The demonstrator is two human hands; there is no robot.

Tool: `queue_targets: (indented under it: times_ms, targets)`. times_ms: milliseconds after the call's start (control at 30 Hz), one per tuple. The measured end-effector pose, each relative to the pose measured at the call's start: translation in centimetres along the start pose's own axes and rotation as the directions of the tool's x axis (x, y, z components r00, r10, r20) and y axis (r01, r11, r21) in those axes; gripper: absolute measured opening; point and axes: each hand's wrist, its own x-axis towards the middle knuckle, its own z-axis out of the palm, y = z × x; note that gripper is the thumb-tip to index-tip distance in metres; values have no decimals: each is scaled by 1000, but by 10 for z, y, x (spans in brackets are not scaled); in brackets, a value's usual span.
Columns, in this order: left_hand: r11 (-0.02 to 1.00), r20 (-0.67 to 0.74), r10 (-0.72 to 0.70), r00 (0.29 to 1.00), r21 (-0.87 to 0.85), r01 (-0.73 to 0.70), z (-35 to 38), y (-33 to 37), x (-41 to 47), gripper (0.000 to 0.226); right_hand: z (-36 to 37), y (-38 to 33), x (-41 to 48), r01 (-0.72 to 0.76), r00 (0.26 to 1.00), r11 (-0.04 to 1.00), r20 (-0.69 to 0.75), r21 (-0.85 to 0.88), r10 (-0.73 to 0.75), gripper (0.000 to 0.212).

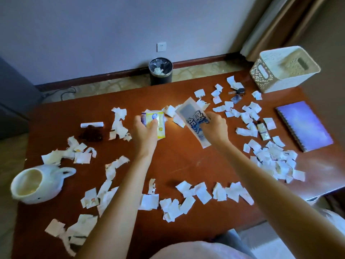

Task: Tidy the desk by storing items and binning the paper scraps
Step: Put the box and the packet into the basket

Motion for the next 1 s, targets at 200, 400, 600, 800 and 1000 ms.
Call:
queue_targets:
  times_ms: [200,400,600,800,1000]
  targets:
    - [989,72,88,994,-126,-78,133,84,-21,31,-106,75,73,42,991,999,-131,3,-42,23]
    - [978,33,175,984,-123,-170,284,167,-38,26,-196,158,174,125,986,992,-116,20,-122,8]
    - [992,80,105,991,-74,-99,398,223,-49,21,-265,220,260,169,982,985,-77,-14,-170,26]
    - [993,90,83,993,80,-90,466,253,-21,26,-301,246,340,241,969,960,-24,-146,-247,9]
    - [983,149,41,988,173,-67,517,264,19,28,-294,271,410,303,950,868,56,-394,-306,25]
